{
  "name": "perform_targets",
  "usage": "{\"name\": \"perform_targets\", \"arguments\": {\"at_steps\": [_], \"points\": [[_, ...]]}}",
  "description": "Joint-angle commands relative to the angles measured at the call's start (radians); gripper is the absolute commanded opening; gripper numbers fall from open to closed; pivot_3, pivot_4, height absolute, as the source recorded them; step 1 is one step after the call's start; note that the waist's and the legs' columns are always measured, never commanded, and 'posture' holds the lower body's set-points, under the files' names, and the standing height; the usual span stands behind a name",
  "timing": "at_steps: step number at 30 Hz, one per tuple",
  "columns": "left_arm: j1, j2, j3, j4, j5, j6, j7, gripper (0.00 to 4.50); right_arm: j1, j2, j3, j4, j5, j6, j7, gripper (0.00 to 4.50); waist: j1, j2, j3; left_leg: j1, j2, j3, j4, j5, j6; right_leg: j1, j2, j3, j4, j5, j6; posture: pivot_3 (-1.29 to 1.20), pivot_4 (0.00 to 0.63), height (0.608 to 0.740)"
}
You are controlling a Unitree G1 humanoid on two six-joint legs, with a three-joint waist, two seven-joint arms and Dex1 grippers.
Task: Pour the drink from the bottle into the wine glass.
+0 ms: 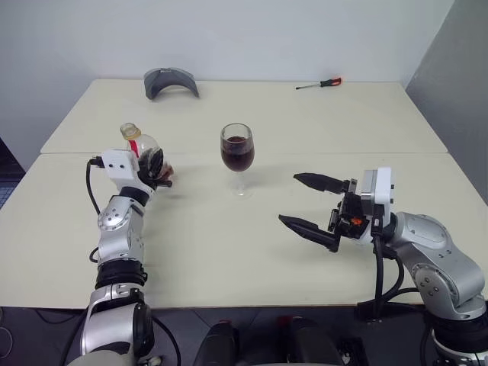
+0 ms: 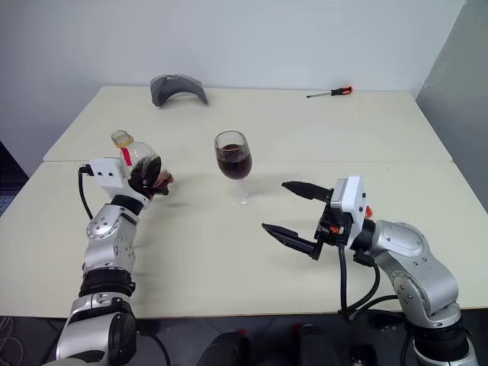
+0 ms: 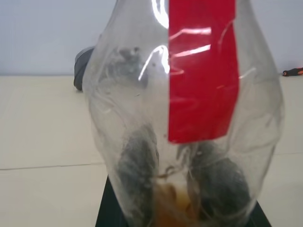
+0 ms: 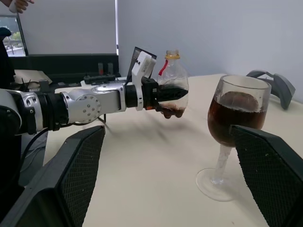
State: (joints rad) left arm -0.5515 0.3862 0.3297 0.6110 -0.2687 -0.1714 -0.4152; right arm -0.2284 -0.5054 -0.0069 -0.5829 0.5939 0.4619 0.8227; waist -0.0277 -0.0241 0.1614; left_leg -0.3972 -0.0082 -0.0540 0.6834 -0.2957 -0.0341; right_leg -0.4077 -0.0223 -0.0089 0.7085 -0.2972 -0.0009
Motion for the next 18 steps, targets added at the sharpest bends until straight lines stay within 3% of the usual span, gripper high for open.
{"name": "perform_targets", "arguments": {"at_steps": [1,13,18], "points": [[-0.014,-0.009,0.008,0.017,-0.007,-0.052,0.006,0.72,-0.022,0.002,-0.001,-0.011,-0.003,-0.025,-0.018,4.50,0.000,0.000,0.000,0.000,0.000,0.000,0.000,0.000,0.000,0.000,0.000,0.000,0.000,0.000,0.000,0.00,0.150,0.740],[0.003,-0.030,0.017,0.053,-0.017,-0.081,0.018,0.72,-0.081,-0.004,0.004,0.037,-0.016,-0.013,-0.047,4.50,-0.001,0.000,0.000,0.001,0.000,0.000,-0.001,0.000,0.000,0.001,0.000,0.000,0.000,0.000,0.000,0.00,0.150,0.740],[0.021,-0.028,0.011,0.017,-0.018,-0.066,0.012,2.36,-0.098,0.000,0.008,0.053,-0.024,-0.015,-0.056,4.50,-0.001,0.000,0.000,0.001,0.000,0.000,-0.001,0.000,0.000,0.001,0.000,0.000,0.000,0.000,0.000,0.00,0.150,0.740]]}}
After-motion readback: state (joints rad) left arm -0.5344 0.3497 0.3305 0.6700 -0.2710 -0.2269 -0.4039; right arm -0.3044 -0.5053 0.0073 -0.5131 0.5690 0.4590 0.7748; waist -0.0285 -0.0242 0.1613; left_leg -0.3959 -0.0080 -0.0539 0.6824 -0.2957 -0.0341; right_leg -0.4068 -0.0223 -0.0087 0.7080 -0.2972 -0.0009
